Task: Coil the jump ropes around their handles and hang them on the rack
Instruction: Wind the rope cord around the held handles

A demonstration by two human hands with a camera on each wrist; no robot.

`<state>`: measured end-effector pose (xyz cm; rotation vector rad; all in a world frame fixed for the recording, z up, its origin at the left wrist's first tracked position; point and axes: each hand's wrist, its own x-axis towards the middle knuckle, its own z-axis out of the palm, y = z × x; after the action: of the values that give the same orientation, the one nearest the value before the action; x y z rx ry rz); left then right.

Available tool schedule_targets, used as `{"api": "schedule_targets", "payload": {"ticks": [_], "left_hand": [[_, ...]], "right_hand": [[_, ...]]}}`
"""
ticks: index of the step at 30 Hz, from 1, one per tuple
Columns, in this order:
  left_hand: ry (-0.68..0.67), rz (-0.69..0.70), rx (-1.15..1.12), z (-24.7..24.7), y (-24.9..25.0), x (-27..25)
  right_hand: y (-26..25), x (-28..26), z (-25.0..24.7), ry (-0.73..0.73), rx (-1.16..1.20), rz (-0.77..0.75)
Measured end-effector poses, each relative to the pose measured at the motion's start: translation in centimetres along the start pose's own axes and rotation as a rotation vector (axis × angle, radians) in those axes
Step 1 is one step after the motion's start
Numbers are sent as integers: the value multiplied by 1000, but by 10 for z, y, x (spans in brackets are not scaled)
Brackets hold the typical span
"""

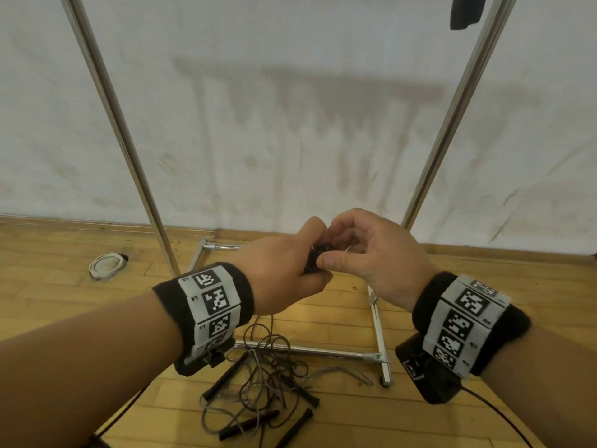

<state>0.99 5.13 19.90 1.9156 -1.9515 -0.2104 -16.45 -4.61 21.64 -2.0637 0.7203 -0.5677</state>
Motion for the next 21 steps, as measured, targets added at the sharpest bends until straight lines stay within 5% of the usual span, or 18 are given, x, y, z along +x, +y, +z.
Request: {"api": "schedule_targets", "payload": {"ticks": [4, 13, 21], "left_hand": [[-36, -6, -63, -1, 2, -1], [-249, -165, -1014, -8, -4, 5], [-343, -127, -1251, -5, -12, 8]], "right_hand": [[0, 3, -1, -46, 145, 28], [-12, 2, 2, 19, 531, 137], [-10, 7, -8, -141, 721, 219]]}}
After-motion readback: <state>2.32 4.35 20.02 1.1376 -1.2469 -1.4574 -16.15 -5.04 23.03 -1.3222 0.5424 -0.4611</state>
